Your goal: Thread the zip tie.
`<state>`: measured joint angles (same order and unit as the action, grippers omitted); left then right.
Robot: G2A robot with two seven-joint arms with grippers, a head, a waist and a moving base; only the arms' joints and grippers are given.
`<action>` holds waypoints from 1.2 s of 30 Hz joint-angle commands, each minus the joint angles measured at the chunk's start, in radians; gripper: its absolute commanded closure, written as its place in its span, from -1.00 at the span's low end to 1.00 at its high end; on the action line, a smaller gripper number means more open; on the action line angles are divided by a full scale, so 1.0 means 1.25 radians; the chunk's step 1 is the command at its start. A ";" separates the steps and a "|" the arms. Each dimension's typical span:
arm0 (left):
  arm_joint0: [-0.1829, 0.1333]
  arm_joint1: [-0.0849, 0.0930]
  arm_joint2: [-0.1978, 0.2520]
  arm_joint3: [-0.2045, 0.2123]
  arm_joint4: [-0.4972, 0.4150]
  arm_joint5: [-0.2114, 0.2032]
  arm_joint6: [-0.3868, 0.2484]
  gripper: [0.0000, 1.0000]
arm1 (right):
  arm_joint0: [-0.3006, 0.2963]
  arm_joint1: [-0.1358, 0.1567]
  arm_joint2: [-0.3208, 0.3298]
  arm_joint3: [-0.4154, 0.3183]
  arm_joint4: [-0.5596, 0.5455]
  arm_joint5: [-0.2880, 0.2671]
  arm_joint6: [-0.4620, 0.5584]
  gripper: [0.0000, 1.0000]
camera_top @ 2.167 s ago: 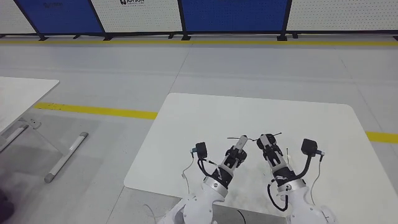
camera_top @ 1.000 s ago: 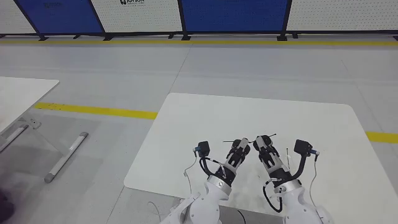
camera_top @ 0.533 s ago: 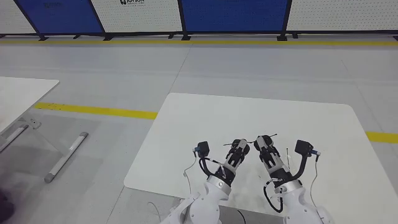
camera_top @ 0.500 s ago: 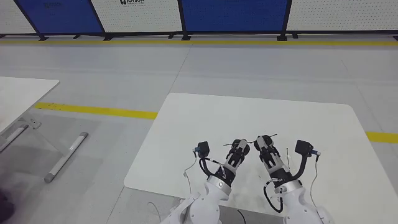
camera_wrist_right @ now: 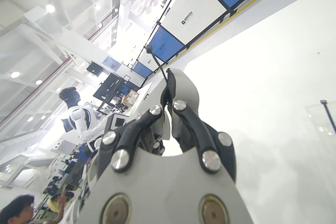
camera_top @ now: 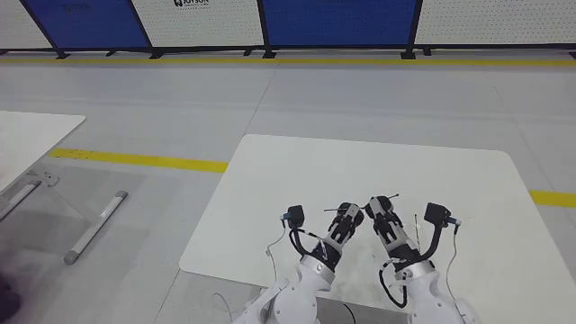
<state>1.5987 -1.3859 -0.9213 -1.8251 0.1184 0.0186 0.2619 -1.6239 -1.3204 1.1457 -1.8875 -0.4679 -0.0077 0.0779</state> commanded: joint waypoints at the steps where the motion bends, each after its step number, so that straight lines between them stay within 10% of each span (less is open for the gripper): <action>1: 0.001 0.000 0.000 -0.002 -0.002 -0.006 -0.001 1.00 | 0.000 0.000 -0.001 0.001 0.007 -0.001 0.008 1.00; 36: 0.024 0.010 -0.025 -0.026 0.026 -0.031 -0.048 1.00 | -0.001 0.006 0.049 -0.014 0.196 0.040 0.137 1.00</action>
<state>1.6281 -1.3737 -0.9512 -1.8576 0.1491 -0.0204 0.2031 -1.6257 -1.3133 1.2064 -1.9040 -0.2318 0.0403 0.2382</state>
